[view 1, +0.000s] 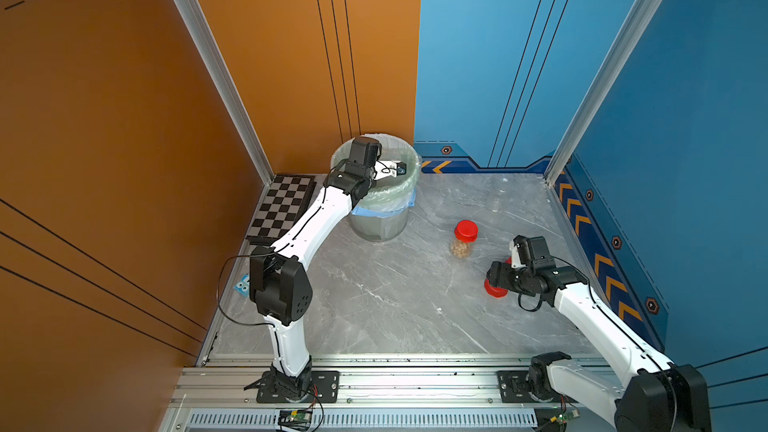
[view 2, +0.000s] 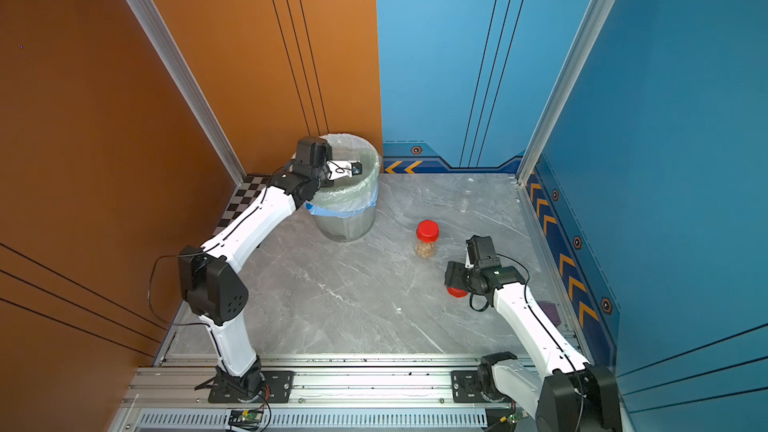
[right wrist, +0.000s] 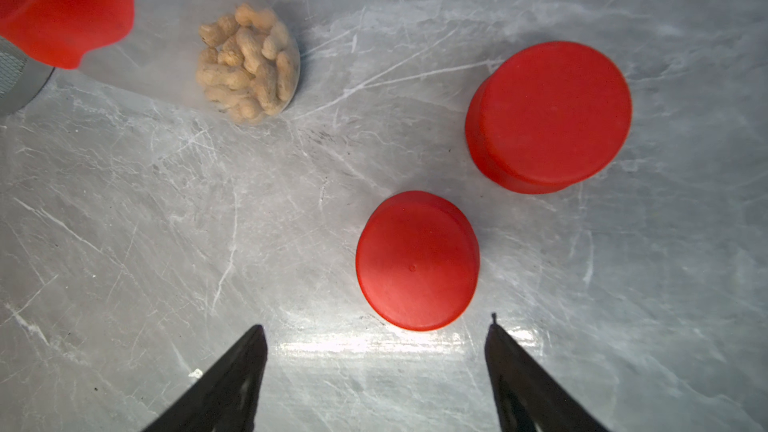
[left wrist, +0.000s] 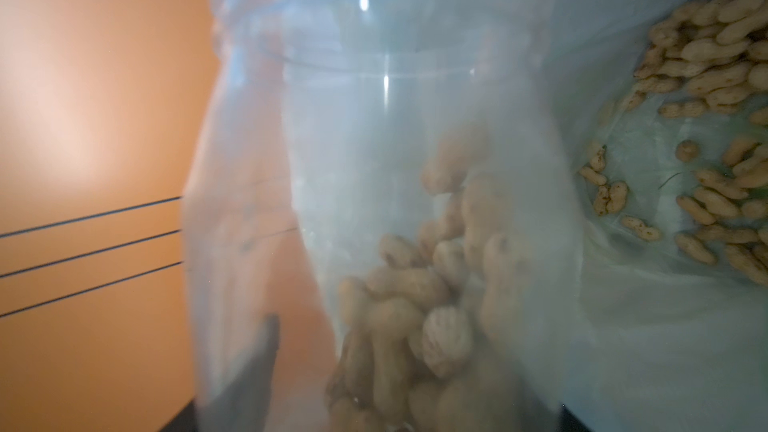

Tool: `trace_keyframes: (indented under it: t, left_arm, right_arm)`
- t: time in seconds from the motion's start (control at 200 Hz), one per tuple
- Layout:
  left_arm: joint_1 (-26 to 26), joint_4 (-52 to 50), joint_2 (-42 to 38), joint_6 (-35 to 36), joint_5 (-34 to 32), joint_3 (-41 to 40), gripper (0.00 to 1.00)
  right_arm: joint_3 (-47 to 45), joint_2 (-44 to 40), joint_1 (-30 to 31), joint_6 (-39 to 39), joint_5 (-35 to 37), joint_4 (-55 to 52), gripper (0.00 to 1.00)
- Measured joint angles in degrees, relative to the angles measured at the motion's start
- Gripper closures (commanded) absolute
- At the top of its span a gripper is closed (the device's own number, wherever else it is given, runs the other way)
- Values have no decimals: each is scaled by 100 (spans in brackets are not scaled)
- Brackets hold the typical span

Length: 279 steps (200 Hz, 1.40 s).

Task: Empty moldy peanuts from jars
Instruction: Pour the moldy peanuts from the jar into the trash bin.

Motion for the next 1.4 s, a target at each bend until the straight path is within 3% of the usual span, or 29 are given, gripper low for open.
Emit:
trace_keyframes:
  t: [0.656,1.396]
  left_arm:
    - [-522,-166,297,1104,-1200,562,71]
    - [-402,-393,337,2061,-1574,973,70]
  right_arm:
    - [-129,420,-48,0,-756,562,17]
    - [-142,481,-48,2,-1156,780,18]
